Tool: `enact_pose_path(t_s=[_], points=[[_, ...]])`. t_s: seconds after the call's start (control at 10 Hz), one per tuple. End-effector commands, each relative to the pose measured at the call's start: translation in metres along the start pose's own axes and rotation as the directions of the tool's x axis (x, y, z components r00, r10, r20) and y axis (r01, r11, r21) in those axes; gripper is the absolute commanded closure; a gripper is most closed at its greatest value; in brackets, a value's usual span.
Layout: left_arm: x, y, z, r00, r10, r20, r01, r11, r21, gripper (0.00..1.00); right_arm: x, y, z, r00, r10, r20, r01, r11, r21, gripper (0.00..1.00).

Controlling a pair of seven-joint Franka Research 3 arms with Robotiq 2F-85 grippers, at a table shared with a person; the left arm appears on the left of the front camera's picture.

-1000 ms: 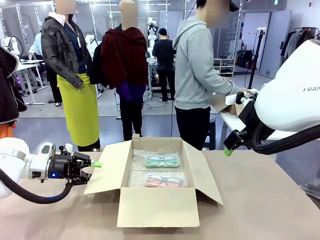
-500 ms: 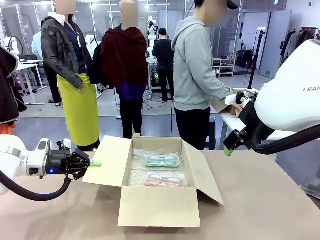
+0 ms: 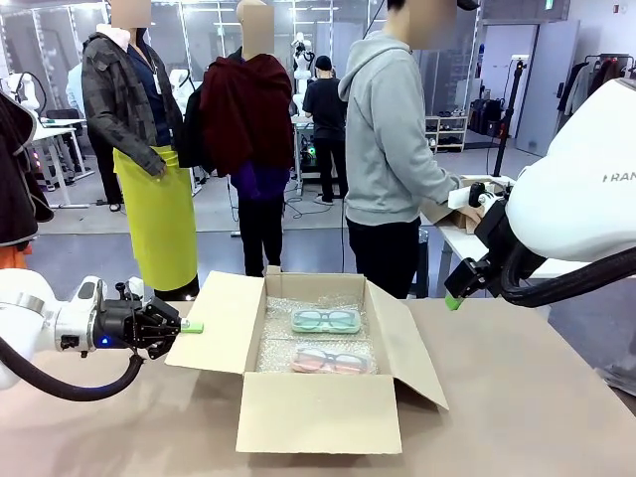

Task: Pack the glasses set securely to prepare it for shipping.
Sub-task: Position the Package Box on the left side of the table.

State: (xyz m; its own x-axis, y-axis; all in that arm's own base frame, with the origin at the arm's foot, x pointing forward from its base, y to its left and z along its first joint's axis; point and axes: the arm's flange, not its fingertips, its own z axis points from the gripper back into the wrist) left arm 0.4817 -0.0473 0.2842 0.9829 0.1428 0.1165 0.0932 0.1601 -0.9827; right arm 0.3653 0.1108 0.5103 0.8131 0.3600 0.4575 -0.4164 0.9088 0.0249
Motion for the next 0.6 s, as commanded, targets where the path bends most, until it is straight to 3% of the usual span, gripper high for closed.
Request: enact_pose_path(t_s=[0.0,0.2,0.5], points=[[0.001,-0.002,0.003,1.0,-0.004,0.005,0.004,1.0,-0.002,1.0,0.001,0.001,0.001,1.0,0.0,-0.009,0.0,1.0,-0.006,0.05],[0.0,0.0,0.0,1.0,0.0,0.0,0.0,1.0,0.0,0.96,0.001,0.001,0.001,1.0,0.0,-0.009,0.0,1.0,-0.006,0.05],[0.009,0.004,0.09,0.998,0.023,-0.061,-0.024,0.999,-0.025,0.97,0.001,0.001,0.001,1.0,0.0,-0.009,0.0,1.0,-0.006,0.05]])
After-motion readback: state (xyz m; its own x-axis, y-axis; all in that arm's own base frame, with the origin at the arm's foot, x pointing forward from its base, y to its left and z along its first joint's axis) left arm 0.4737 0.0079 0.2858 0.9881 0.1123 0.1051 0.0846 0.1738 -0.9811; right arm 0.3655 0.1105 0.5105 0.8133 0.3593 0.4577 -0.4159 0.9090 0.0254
